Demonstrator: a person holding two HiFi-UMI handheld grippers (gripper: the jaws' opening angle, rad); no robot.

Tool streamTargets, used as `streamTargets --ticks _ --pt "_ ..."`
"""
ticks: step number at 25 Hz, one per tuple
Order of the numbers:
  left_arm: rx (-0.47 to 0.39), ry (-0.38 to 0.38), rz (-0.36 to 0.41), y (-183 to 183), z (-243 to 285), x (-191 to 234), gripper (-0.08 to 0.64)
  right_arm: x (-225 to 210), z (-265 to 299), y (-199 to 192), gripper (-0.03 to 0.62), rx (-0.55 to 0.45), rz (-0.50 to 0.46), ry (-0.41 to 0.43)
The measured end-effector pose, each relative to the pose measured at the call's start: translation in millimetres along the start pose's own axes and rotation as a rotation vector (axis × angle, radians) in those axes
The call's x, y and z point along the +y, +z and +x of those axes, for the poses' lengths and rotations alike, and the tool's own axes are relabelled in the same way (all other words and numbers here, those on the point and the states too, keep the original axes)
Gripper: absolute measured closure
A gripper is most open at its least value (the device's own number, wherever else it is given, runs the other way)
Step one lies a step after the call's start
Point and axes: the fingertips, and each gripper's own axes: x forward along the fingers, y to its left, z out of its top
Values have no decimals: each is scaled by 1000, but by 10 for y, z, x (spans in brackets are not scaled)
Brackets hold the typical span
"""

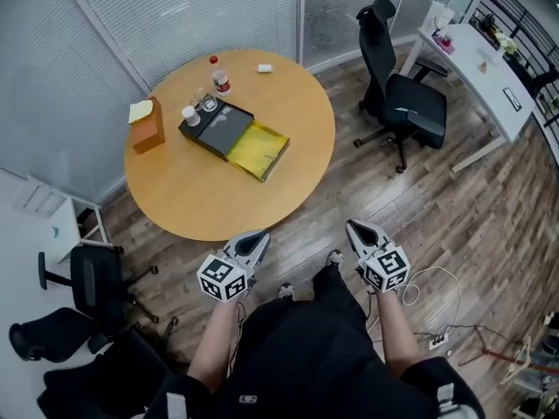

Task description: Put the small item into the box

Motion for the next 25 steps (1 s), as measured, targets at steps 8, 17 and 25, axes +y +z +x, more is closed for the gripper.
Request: streamTargets --ticks 8,17,25 --pt "-33 46 7 296 763 -63 554 -804 34 95 588 12 -13 48" --pt "-95 101 -49 538 1547 -226 554 -1695 -42 161 588 34 -37 108" --pt "-91 150 -45 570 1886 -256 554 -2131 -29 28 588 49 -22 138"
